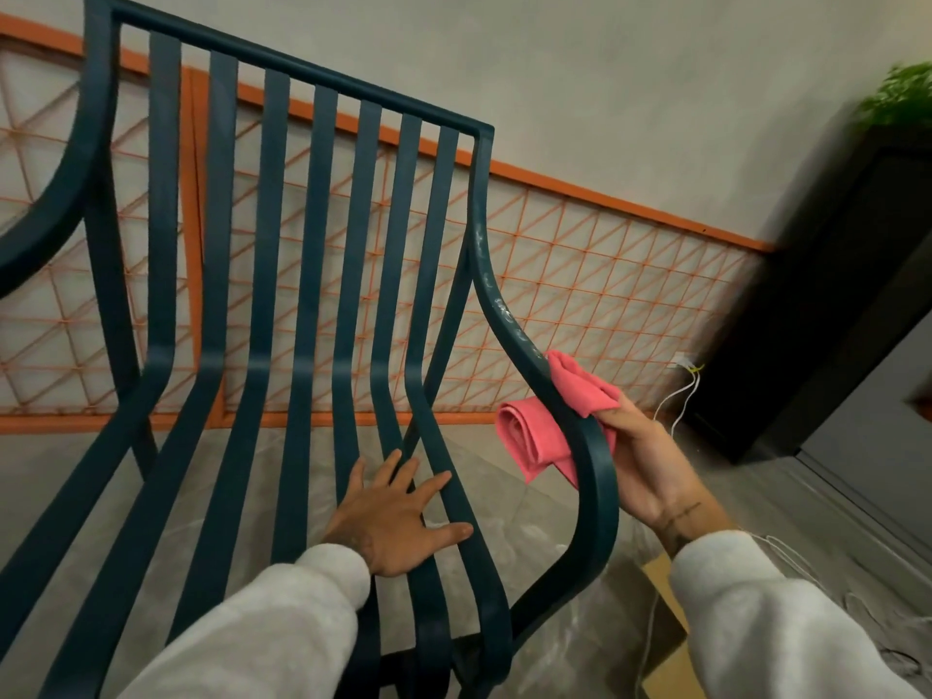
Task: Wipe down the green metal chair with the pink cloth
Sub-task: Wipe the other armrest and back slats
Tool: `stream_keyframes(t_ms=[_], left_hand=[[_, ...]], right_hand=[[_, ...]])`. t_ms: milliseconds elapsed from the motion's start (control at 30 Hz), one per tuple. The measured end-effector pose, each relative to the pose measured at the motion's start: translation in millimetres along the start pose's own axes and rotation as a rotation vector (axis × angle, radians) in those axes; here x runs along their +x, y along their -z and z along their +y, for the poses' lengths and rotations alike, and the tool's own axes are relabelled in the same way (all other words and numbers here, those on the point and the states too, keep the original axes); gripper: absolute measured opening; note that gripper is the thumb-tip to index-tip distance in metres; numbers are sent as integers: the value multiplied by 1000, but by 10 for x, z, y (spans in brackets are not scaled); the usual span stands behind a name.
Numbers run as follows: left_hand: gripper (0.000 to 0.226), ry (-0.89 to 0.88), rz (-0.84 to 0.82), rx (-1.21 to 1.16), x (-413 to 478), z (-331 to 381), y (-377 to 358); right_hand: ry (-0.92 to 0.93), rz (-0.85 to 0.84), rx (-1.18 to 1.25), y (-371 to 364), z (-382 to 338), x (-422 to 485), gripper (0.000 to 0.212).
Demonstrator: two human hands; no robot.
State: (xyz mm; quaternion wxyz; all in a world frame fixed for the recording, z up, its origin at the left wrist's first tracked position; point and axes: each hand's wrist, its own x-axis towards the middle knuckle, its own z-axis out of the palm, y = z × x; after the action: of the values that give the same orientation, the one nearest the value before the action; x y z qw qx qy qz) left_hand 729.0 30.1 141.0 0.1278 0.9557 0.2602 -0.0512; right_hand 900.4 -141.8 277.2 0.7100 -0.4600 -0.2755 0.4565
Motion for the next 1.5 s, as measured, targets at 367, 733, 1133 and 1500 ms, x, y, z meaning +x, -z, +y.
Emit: stream_keyframes(t_ms=[367, 733, 1133, 1500], left_hand=[[86, -4, 15, 14, -11, 14, -3], [89, 0, 12, 32, 12, 13, 0], [94, -21, -49, -46, 10, -25, 54], [92, -19, -85, -101, 24, -39, 92]], right_hand=[[51, 209, -1233, -458, -570, -2, 24], [97, 132, -2593, -960, 38, 113, 31], [144, 343, -871, -542, -160, -173, 24], [23, 234, -429, -286, -183, -241, 38]])
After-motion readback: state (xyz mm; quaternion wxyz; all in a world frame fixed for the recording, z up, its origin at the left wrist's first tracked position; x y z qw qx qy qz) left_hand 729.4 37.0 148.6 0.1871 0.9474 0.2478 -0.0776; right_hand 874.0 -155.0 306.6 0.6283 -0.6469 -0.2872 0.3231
